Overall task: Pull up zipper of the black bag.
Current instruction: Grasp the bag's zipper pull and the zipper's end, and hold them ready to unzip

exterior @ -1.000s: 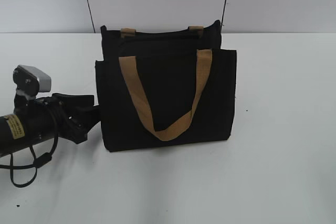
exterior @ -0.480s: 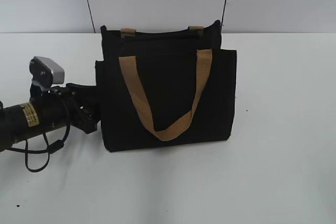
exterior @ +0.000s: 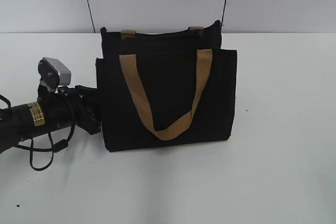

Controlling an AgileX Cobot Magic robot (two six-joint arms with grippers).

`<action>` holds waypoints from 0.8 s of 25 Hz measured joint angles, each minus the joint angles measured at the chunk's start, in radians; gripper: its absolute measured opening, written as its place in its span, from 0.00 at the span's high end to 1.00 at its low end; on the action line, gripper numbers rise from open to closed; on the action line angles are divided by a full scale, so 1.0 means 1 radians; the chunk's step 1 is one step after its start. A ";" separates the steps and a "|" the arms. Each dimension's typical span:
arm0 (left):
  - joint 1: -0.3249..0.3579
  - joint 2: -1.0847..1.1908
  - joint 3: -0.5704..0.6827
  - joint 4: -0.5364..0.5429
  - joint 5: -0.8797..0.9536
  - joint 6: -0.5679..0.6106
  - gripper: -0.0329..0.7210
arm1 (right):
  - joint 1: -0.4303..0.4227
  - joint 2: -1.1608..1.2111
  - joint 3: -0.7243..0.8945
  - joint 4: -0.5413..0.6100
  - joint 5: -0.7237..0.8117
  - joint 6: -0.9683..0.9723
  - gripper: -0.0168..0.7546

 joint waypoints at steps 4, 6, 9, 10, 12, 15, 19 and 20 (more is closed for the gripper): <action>0.000 0.000 -0.001 0.002 0.000 -0.004 0.64 | 0.000 0.000 0.000 0.000 0.000 0.000 0.28; 0.000 0.000 -0.001 0.002 0.000 -0.010 0.70 | 0.000 0.000 0.000 0.000 0.000 0.000 0.28; 0.000 0.000 -0.001 0.006 0.000 -0.037 0.78 | 0.000 0.000 0.000 0.000 0.000 0.000 0.28; 0.000 0.000 -0.001 0.010 0.000 -0.041 0.82 | 0.000 0.000 0.000 0.000 0.000 0.000 0.28; 0.000 0.000 -0.001 0.013 0.000 -0.057 0.89 | 0.000 0.000 0.000 0.000 0.000 0.000 0.28; 0.000 -0.001 -0.001 0.013 0.000 -0.097 0.91 | 0.000 0.000 0.000 0.000 0.000 0.000 0.28; 0.014 -0.061 0.026 0.013 0.008 -0.120 0.91 | 0.000 0.000 0.000 0.000 0.000 0.000 0.28; 0.021 -0.095 0.038 0.010 0.008 -0.121 0.91 | 0.000 0.000 0.000 0.000 0.000 0.000 0.28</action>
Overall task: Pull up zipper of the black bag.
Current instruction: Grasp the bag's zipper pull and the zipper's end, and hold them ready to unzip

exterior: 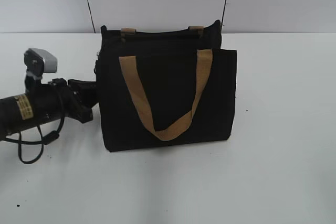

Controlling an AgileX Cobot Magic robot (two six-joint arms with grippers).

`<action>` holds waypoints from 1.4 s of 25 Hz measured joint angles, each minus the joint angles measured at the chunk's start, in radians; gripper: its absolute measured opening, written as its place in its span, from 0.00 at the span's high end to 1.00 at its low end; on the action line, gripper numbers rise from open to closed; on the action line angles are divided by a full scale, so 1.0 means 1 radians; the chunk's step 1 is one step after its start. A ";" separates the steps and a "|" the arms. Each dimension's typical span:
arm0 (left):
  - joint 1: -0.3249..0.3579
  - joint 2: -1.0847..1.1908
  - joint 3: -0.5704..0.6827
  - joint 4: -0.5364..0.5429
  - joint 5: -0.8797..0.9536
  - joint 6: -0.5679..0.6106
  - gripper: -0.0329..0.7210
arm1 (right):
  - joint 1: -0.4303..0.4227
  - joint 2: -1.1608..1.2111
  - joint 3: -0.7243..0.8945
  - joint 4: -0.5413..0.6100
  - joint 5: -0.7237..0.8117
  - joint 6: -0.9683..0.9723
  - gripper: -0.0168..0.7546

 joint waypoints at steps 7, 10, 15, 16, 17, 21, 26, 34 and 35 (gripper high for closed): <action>0.008 -0.316 0.055 -0.013 0.189 -0.010 0.91 | 0.000 0.000 0.000 0.000 0.000 0.000 0.28; 0.008 -0.443 0.056 -0.014 0.306 -0.012 0.91 | 0.000 0.000 0.000 0.000 0.000 0.000 0.28; 0.008 -0.566 0.056 -0.014 0.384 -0.013 0.91 | 0.000 0.000 0.000 0.000 0.000 0.000 0.28; 0.008 -0.571 0.056 -0.014 0.390 -0.013 0.91 | 0.000 0.000 0.000 0.000 0.000 0.000 0.28; 0.008 -0.574 0.056 -0.013 0.395 -0.018 0.91 | 0.000 0.000 0.000 0.000 0.000 0.000 0.28; 0.008 -0.581 0.056 -0.011 0.400 -0.045 0.91 | 0.000 0.000 0.000 0.000 0.000 0.000 0.28; 0.008 -0.598 0.030 0.016 0.401 -0.098 0.91 | 0.000 0.000 0.000 0.002 0.000 0.001 0.28; -0.003 -0.598 0.024 0.037 0.399 -0.110 0.91 | 0.000 0.254 -0.061 0.202 -0.143 -0.214 0.28; -0.003 -0.598 0.024 0.037 0.399 -0.110 0.91 | 0.000 0.320 -0.076 0.247 -0.169 -0.271 0.28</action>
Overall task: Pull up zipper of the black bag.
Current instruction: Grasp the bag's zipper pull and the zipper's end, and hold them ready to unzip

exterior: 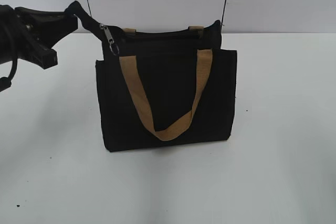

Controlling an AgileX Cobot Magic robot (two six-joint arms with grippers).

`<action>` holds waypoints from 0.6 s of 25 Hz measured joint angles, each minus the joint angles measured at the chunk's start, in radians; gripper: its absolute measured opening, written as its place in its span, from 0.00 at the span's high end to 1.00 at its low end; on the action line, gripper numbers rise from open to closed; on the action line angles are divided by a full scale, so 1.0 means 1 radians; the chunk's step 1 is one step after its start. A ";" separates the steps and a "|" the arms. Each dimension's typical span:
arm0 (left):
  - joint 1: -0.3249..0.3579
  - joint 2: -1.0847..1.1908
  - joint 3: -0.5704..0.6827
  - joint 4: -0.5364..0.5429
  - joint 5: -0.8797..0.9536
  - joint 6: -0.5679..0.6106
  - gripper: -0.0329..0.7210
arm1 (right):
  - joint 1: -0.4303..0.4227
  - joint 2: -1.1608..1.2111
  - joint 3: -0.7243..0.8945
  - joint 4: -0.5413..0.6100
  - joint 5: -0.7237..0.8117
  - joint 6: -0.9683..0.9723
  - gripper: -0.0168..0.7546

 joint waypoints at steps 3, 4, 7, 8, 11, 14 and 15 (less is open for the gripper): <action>-0.009 0.000 0.000 0.000 -0.001 0.000 0.91 | 0.010 0.176 -0.040 0.159 -0.075 -0.159 0.28; -0.016 0.000 0.000 0.000 -0.001 0.000 0.91 | 0.021 0.224 -0.054 0.213 -0.100 -0.214 0.28; -0.027 0.000 0.000 0.000 -0.001 -0.002 0.91 | 0.071 0.353 -0.106 0.337 -0.142 -0.349 0.28; -0.028 0.000 0.000 0.000 -0.001 -0.003 0.91 | 0.091 0.406 -0.131 0.361 -0.147 -0.381 0.28; -0.030 0.000 0.000 0.000 0.000 -0.003 0.91 | 0.164 0.590 -0.208 0.409 -0.155 -0.456 0.28; -0.030 0.000 0.000 0.000 0.000 -0.003 0.91 | 0.266 0.735 -0.286 0.415 -0.161 -0.501 0.28; -0.030 0.000 0.000 0.000 0.000 -0.003 0.91 | 0.298 0.784 -0.316 0.415 -0.165 -0.511 0.28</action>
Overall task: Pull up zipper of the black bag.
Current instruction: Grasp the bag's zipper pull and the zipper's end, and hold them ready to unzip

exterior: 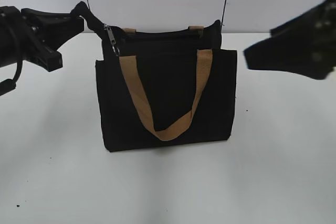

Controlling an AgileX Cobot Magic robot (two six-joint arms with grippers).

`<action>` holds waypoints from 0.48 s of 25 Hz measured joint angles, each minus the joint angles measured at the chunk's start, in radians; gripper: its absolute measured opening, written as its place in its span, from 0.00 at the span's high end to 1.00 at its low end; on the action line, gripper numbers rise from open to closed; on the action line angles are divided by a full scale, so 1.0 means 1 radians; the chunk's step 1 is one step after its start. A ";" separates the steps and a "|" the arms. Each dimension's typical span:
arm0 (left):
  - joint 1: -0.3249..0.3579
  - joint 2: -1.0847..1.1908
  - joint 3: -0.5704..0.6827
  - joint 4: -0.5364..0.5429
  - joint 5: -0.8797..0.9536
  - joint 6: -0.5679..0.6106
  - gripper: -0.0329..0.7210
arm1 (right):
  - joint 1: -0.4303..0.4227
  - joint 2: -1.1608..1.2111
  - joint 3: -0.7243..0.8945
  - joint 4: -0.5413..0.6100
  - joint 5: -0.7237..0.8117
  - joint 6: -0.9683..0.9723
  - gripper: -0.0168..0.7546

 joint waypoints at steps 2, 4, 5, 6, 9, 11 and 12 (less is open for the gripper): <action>0.000 0.000 0.000 0.000 0.000 0.000 0.91 | 0.073 0.091 -0.055 0.002 -0.015 -0.029 0.28; 0.000 0.000 0.000 0.000 0.001 0.000 0.91 | 0.129 0.186 -0.110 0.004 -0.039 -0.049 0.28; 0.000 0.000 0.000 0.000 0.001 0.000 0.91 | 0.154 0.223 -0.130 0.006 -0.053 -0.054 0.28; 0.000 0.000 0.000 0.000 0.001 0.000 0.91 | 0.175 0.265 -0.152 0.007 -0.070 -0.055 0.28; 0.000 0.000 0.000 0.000 0.001 0.000 0.91 | 0.222 0.372 -0.204 0.011 -0.118 -0.062 0.28; 0.000 0.000 0.000 0.000 0.001 0.000 0.91 | 0.244 0.438 -0.237 0.011 -0.143 -0.063 0.28; 0.000 0.000 0.000 0.000 0.001 0.000 0.91 | 0.254 0.464 -0.254 0.011 -0.152 -0.065 0.28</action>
